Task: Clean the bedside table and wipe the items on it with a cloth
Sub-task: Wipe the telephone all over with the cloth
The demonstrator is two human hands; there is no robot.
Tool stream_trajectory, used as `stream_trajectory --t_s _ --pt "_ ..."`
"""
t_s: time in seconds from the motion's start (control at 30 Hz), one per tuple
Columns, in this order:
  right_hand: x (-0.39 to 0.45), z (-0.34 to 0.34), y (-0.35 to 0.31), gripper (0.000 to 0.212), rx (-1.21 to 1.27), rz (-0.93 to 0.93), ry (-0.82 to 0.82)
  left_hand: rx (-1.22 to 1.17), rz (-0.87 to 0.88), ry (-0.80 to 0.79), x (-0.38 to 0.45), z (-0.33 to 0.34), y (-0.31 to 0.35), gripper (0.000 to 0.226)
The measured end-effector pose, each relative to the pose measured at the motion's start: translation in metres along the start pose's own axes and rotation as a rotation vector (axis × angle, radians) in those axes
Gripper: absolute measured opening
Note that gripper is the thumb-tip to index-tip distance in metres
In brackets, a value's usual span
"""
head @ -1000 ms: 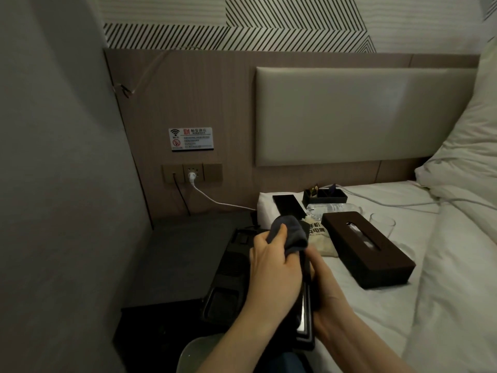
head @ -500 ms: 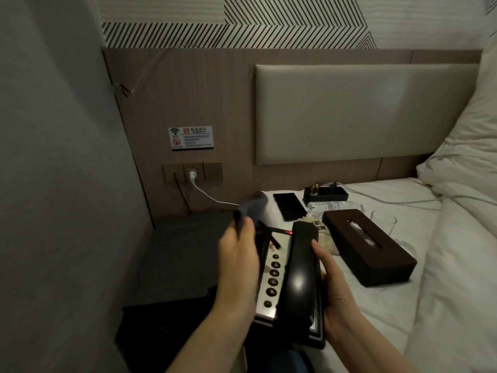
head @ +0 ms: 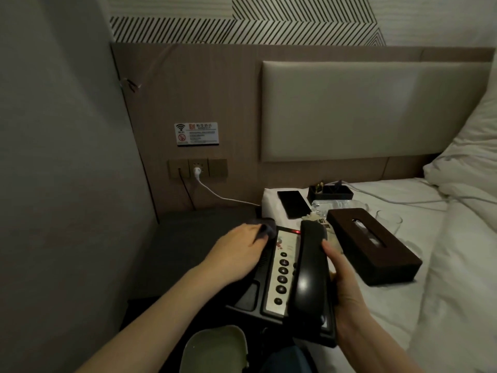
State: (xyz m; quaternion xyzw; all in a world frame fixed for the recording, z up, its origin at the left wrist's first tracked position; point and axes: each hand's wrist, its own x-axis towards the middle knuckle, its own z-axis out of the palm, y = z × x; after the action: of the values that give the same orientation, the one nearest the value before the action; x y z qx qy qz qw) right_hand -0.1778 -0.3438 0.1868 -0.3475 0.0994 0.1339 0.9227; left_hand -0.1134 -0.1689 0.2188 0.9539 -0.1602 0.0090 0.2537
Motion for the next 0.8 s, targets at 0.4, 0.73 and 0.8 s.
stream_trajectory --t_s 0.4,0.73,0.8 --pt "0.013 -0.011 -0.004 0.046 -0.019 -0.064 0.036 -0.115 0.105 0.135 -0.086 0.011 -0.007 0.041" --pt "0.013 -0.011 -0.002 0.047 -0.04 -0.056 -0.013 -0.16 0.047 0.197 -0.069 0.009 -0.003 0.04" --pt "0.012 -0.008 0.001 0.046 -0.035 -0.052 -0.025 -0.139 0.019 0.152 -0.049 0.005 -0.002 0.042"
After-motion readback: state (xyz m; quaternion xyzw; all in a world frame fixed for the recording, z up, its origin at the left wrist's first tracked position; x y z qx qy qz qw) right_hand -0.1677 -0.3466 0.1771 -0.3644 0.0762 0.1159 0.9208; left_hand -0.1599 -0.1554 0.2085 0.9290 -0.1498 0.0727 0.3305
